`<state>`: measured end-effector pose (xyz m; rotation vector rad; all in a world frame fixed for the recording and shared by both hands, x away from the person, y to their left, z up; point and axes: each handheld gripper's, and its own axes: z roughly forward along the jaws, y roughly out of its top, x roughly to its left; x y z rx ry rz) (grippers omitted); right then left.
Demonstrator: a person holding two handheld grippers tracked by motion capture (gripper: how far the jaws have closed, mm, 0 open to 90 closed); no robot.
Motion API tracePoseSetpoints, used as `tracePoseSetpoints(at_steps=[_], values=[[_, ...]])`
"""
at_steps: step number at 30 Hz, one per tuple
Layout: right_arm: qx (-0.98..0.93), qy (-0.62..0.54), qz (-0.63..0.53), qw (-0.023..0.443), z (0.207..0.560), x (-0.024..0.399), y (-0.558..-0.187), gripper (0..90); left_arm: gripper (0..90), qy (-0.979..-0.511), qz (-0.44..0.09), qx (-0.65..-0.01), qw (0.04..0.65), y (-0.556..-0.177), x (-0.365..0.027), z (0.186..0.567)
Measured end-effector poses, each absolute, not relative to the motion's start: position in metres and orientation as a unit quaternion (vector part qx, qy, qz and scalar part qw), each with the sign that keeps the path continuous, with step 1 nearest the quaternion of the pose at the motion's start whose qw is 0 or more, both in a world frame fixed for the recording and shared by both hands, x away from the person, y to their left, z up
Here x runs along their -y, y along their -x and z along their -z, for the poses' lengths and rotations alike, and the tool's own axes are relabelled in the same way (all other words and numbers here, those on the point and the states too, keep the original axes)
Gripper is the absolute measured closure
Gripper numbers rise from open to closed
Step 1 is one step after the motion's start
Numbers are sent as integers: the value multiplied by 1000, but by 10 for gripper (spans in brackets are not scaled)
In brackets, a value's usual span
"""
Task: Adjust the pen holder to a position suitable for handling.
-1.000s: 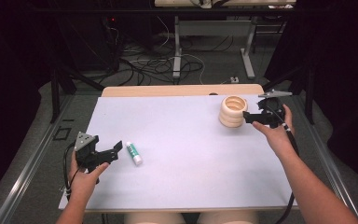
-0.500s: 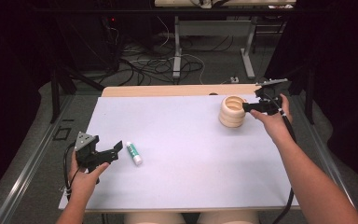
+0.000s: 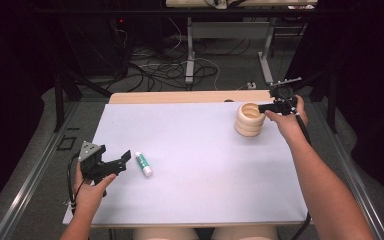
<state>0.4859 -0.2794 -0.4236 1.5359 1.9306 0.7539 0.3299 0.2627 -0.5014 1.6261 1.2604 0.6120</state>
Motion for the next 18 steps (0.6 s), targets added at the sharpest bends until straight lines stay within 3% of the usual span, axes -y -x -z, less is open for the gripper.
tracePoseSetpoints(at_steps=[18], values=[[-711, -596, -277, 250, 448, 279, -512, 375, 15, -667, -249, -516, 475, -331, -264, 502]])
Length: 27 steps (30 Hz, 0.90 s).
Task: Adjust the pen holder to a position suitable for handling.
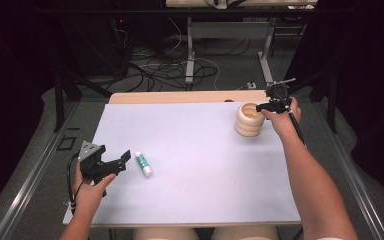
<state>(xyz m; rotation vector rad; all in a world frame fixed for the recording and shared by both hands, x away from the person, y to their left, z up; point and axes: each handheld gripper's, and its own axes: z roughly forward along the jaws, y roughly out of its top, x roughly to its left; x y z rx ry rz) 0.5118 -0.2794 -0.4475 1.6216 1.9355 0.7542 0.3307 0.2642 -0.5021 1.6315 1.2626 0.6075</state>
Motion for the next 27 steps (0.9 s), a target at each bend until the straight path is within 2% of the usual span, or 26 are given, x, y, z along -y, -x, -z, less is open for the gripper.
tracePoseSetpoints(at_steps=[9, 14, 20, 27], values=[[-707, -590, -295, 254, 456, 277, -522, 428, 16, -667, -247, -518, 475, -331, -266, 503], [-711, -597, -268, 257, 463, 277, -525, 482, 16, -666, -246, -520, 475, -331, -266, 503], [-702, -623, -255, 233, 470, 281, -529, 517, 17, -665, -247, -519, 476, -331, -267, 502], [-693, -639, -247, 225, 474, 281, -531, 557, 17, -666, -246, -520, 475, -331, -268, 503]])
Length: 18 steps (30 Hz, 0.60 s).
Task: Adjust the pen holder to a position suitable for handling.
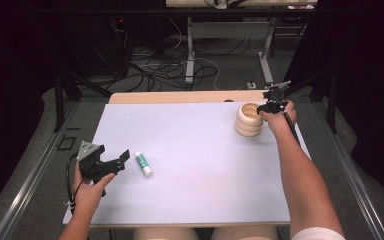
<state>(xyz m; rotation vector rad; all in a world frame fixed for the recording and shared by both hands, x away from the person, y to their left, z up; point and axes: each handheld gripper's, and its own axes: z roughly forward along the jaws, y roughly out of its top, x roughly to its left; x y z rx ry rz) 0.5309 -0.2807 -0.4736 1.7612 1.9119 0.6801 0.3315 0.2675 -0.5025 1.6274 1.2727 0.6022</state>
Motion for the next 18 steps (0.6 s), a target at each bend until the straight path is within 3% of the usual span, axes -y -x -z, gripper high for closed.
tracePoseSetpoints(at_steps=[18], values=[[-687, -656, -222, 222, 483, 274, -535, 687, 18, -661, -247, -524, 478, -331, -269, 502]])
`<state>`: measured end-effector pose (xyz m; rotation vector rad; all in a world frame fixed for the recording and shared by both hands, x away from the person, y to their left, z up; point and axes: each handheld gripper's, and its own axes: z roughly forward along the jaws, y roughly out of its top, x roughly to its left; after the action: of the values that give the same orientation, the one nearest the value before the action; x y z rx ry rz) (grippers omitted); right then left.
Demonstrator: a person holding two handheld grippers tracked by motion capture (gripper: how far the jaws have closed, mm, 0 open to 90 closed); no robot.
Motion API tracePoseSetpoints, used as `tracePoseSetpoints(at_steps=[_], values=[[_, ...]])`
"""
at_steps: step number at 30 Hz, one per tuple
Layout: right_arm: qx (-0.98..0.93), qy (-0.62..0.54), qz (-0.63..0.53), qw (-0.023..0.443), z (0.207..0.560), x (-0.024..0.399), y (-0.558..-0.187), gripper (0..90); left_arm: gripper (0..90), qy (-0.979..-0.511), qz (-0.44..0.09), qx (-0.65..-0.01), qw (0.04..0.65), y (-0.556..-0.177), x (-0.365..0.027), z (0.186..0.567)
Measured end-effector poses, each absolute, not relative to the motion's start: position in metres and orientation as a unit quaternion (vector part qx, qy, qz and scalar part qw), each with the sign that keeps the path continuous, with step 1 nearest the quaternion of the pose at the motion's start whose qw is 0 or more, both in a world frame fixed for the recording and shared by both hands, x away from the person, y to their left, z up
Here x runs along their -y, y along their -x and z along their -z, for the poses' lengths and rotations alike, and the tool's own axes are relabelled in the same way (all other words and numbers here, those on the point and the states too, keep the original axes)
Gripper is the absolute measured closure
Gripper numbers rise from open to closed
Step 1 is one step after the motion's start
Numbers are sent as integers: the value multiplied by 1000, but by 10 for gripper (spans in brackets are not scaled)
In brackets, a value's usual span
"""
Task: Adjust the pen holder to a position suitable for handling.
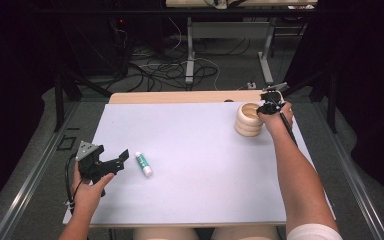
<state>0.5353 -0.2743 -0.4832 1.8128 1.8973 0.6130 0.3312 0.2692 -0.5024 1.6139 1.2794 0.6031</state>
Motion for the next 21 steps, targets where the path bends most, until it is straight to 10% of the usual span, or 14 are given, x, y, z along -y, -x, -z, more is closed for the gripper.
tracePoseSetpoints(at_steps=[21], values=[[-689, -654, -206, 236, 482, 267, -536, 773, 20, -658, -249, -525, 478, -332, -271, 502]])
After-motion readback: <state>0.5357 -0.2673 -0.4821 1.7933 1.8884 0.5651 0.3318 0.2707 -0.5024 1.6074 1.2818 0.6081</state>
